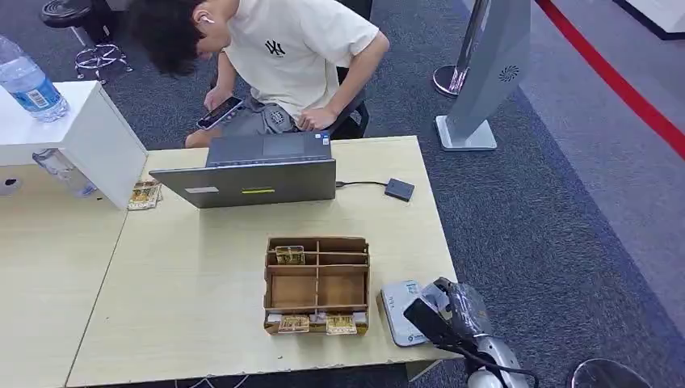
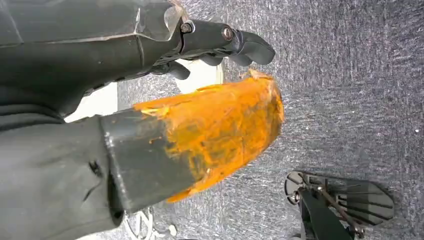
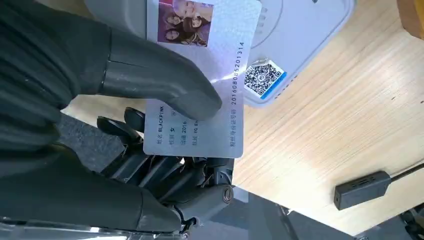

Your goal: Pass the card to the sensor for recognition and then transmit it.

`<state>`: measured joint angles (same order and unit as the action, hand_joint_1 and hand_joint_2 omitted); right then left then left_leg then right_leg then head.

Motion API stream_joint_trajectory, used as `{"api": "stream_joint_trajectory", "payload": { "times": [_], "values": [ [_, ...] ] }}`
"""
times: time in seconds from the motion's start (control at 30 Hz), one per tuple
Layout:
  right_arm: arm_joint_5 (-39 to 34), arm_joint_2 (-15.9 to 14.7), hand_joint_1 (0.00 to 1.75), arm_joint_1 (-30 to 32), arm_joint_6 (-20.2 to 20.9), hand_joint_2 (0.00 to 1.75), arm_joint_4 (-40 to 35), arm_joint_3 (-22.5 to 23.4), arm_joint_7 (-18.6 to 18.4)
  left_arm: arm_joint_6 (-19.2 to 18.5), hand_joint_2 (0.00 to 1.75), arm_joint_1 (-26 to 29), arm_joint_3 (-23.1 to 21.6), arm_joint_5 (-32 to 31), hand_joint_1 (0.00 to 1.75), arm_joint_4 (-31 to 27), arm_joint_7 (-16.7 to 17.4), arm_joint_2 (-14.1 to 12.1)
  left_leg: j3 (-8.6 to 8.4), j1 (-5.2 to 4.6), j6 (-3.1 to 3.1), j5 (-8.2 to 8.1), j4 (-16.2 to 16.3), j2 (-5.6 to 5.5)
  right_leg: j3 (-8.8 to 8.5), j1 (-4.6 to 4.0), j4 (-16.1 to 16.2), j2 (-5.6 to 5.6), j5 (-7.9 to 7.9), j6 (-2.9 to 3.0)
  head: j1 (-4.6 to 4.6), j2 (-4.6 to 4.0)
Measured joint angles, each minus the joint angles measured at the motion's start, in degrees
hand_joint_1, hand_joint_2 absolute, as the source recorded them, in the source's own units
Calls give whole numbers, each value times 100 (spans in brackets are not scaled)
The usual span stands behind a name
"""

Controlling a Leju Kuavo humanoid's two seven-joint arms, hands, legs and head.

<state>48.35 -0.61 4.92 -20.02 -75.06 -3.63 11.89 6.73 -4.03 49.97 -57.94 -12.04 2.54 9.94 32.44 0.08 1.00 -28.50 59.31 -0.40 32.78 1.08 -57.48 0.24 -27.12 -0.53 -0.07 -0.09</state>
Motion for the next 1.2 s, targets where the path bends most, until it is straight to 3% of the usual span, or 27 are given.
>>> {"api": "stream_joint_trajectory", "payload": {
  "times": [0.4, 0.7, 1.2],
  "values": [
    [-57, 0, 175, -23, -4, 175, 33, 2, 24, 9, 0, 0, 11, -13, 0, 0, -9, 4, -7, 0, 0, 0, 0, 0, -6, 0, 0, 0, 0, 0, -2, 0],
    [-192, 236, 175, 82, -951, 175, -549, 199, 372, 37, 0, 1, 48, -107, 0, 0, -7, 59, -6, 0, 0, 0, 0, 1, -6, 0, 0, 1, 0, 0, -2, 0],
    [-192, 402, 175, 178, -962, 175, -938, 337, 378, 39, 0, -4, 48, -114, 0, 0, -7, 83, -6, 0, 0, 0, 0, 1, -5, 0, 0, 1, 0, 0, -2, 0]
  ]
}}
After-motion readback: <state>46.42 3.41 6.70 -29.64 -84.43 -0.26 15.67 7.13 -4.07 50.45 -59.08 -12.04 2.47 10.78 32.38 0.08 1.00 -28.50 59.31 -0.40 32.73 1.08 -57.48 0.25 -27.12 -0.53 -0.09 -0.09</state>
